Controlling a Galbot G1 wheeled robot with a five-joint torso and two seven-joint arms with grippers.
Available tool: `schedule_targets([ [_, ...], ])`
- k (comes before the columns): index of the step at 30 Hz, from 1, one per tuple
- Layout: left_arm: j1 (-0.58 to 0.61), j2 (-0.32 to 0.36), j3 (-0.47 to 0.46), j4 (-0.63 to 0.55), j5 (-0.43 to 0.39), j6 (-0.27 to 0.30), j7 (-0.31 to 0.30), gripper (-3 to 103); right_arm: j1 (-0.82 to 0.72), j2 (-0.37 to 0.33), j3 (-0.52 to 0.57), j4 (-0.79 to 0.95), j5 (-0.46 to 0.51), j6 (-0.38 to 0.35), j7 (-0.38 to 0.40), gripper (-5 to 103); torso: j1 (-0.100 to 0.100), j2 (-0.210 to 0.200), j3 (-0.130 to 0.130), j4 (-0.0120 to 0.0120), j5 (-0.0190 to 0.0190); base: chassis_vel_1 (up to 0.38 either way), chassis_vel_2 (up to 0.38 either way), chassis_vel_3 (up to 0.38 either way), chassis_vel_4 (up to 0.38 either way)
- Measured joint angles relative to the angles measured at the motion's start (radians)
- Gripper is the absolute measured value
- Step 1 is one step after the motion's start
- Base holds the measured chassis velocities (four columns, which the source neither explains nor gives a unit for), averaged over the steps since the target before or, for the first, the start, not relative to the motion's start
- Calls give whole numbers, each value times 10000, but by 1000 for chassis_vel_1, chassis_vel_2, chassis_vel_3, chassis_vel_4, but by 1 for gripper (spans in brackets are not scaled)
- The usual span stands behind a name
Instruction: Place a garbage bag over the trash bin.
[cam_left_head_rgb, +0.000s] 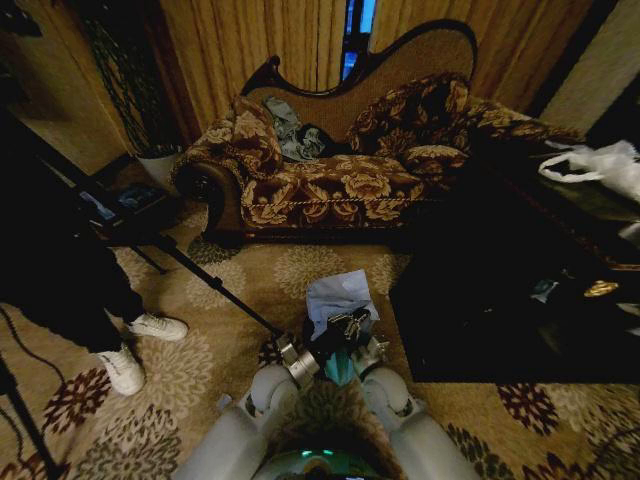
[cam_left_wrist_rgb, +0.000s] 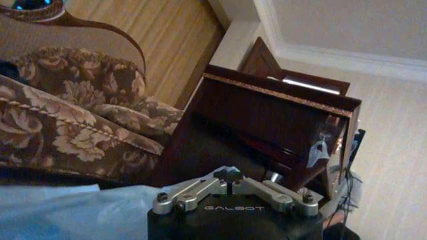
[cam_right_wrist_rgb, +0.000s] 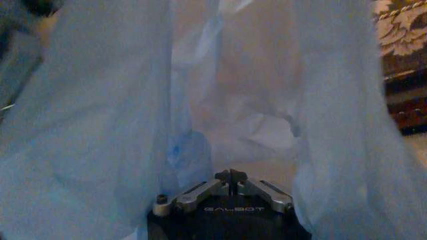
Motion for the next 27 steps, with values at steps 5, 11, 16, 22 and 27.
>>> schedule_targets([
  [5,244,5,77,-141,6,-13,62,0,193,180,-23,-158,-46,32,144,0,0,0,0,0,0,0,0,0,0],
  [11,349,-25,185,-62,6,-120,168,0,335,385,-194,-158,12,67,532,0,0,0,0,0,-1,0,0,0,0],
  [16,331,-72,275,5,-10,-167,229,0,494,551,-331,-146,197,67,936,0,0,0,0,-1,-1,0,0,0,0],
  [22,385,-138,590,-81,-55,-135,226,0,770,911,-468,-652,31,127,1388,0,0,0,0,-1,-1,0,0,0,0],
  [27,338,-87,559,-56,-65,-129,220,0,648,744,-466,-679,-56,59,1385,0,0,-1,0,-1,0,0,0,0,0],
])
